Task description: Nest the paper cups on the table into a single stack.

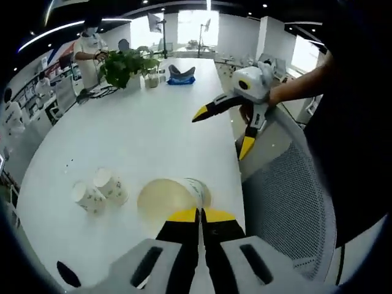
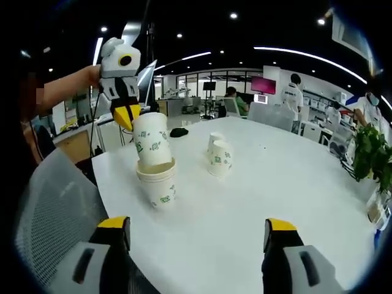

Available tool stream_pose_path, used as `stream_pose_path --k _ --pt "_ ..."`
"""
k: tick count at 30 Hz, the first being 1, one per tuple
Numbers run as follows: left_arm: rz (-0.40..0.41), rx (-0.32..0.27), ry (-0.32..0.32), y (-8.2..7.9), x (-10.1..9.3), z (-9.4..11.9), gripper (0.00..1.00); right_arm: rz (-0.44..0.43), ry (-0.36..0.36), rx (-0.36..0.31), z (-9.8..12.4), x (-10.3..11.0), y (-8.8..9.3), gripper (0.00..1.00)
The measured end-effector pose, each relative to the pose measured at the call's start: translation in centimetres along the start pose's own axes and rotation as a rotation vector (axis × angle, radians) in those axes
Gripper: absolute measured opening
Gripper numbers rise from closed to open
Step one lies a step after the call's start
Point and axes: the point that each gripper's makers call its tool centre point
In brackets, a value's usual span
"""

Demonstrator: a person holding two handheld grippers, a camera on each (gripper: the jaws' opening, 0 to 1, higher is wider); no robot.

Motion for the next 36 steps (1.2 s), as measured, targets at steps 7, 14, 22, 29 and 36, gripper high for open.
stream_pose_path --k 7,14,22,29,36 --pt "-0.029 0.024 0.007 -0.3 -0.2 -1.0 0.0 -0.003 0.007 0.0 0.1 -0.1 0.0 0.9" --pt "-0.037 0.036 0.016 -0.4 -0.3 -1.8 0.0 0.0 0.005 0.002 0.1 0.0 -0.1 0.9" --pt "-0.046 0.047 0.042 0.0 -0.2 -2.8 0.0 -0.001 0.007 0.004 0.0 -0.1 0.0 0.89" --pt "-0.047 0.065 0.068 0.5 -0.2 -4.1 0.0 -0.003 0.008 0.004 0.0 -0.1 0.0 0.89" --pt "-0.03 0.09 0.098 1.2 -0.6 -5.1 0.0 -0.008 0.011 0.005 0.0 -0.3 0.1 0.88"
Point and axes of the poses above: the point that each gripper's makers call its tool centre point, and the gripper's own axes: z roughly backward along the fingers, x roughly to its left, y roughly out of its underside, and after that the axes turned 13 degrees about z, right-handed
